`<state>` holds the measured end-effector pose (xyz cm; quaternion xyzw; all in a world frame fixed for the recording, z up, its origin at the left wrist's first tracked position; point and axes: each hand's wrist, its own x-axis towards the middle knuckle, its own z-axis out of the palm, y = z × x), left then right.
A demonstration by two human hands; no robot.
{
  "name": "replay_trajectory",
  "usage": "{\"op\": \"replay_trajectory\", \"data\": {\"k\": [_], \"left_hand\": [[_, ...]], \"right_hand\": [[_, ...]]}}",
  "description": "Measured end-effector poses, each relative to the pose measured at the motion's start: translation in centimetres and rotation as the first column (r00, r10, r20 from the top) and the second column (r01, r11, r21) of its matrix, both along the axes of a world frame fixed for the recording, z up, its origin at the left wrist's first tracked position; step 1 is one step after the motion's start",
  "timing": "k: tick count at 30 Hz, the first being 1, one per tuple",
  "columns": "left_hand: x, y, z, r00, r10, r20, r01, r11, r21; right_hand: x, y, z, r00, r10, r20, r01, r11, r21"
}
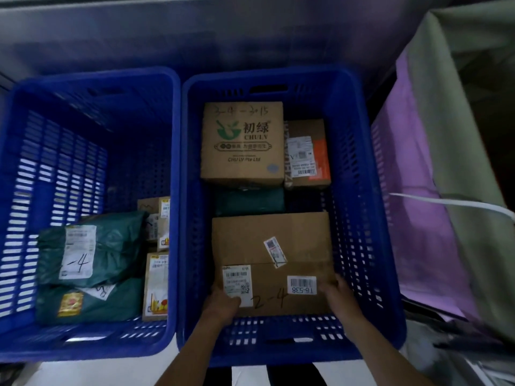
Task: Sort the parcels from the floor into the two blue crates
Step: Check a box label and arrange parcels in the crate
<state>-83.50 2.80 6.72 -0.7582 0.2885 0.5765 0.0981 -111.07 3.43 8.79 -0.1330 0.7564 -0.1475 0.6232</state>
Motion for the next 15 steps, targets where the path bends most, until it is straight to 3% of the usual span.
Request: {"op": "replay_trajectory", "data": {"k": [7, 11, 15], "left_hand": [[-1.4, 0.0, -0.9, 0.946, -0.267, 0.183, 0.266, 0.964, 0.03], [-2.2, 0.0, -0.7, 0.837, -0.454, 0.306, 0.447, 0.889, 0.096], [-2.7, -0.3, -0.2, 0.771, -0.557, 0.309, 0.561, 0.824, 0.085]], "right_hand": [[-0.5, -1.6, -2.3, 0.998, 0.062, -0.008, -0.062, 0.998, 0.024], [-0.2, -2.0, -1.7, 0.994, 0.105, 0.017, -0.105, 0.994, -0.01], [-0.5, -1.7, -1.5, 0.979, 0.202, 0.004, -0.202, 0.979, -0.002]]}}
